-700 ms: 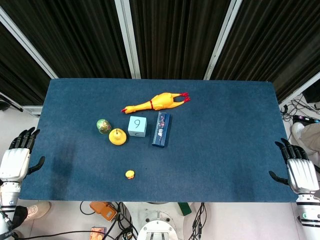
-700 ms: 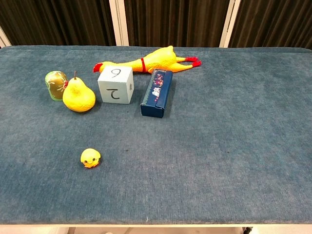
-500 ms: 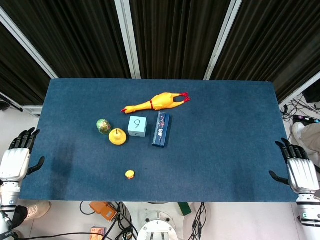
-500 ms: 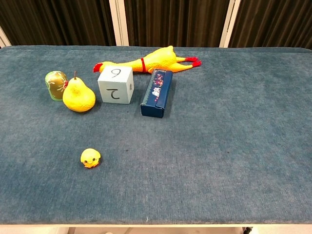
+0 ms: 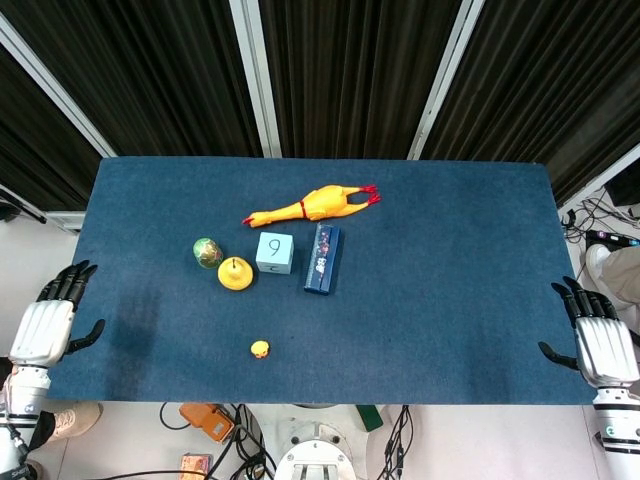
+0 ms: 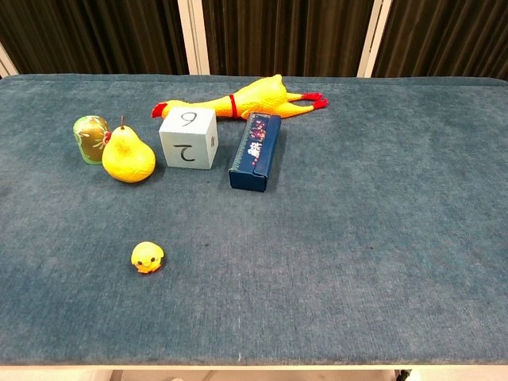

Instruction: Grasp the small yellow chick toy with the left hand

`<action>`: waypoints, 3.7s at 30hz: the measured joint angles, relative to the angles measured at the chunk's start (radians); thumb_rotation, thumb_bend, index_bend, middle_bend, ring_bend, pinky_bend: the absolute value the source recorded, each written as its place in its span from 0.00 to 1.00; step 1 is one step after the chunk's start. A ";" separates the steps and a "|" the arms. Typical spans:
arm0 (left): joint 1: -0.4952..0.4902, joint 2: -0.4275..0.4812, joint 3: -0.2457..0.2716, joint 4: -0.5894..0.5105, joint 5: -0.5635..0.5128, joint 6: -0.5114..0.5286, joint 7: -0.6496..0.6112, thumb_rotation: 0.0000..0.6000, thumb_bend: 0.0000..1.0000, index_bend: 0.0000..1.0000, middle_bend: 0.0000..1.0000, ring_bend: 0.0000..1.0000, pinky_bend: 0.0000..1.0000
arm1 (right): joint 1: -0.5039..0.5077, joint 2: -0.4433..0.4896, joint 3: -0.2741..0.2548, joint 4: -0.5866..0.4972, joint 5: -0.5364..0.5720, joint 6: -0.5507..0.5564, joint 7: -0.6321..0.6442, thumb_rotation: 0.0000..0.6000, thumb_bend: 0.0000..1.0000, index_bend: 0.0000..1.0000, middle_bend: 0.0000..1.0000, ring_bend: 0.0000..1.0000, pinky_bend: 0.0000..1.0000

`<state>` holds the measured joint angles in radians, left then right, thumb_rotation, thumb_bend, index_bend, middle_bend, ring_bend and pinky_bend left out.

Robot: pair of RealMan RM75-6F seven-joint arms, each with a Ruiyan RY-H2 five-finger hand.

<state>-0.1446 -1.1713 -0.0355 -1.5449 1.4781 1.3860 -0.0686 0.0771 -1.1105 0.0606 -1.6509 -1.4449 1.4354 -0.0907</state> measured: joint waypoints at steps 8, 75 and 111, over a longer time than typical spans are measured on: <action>-0.041 0.023 0.089 -0.095 0.125 -0.099 -0.075 1.00 0.31 0.07 0.02 0.00 0.15 | 0.002 -0.003 0.001 -0.002 0.003 -0.004 -0.008 1.00 0.26 0.19 0.15 0.22 0.18; -0.305 -0.382 0.088 -0.007 0.081 -0.361 0.079 1.00 0.29 0.33 0.02 0.00 0.15 | 0.006 -0.002 0.002 -0.007 0.015 -0.014 -0.029 1.00 0.26 0.19 0.15 0.22 0.18; -0.348 -0.352 0.071 0.023 0.035 -0.373 0.053 1.00 0.34 0.57 0.12 0.00 0.15 | 0.007 -0.002 -0.001 -0.006 0.009 -0.014 -0.028 1.00 0.26 0.19 0.15 0.22 0.18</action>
<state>-0.4927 -1.5234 0.0352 -1.5214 1.5133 1.0134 -0.0157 0.0844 -1.1129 0.0594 -1.6571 -1.4360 1.4212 -0.1185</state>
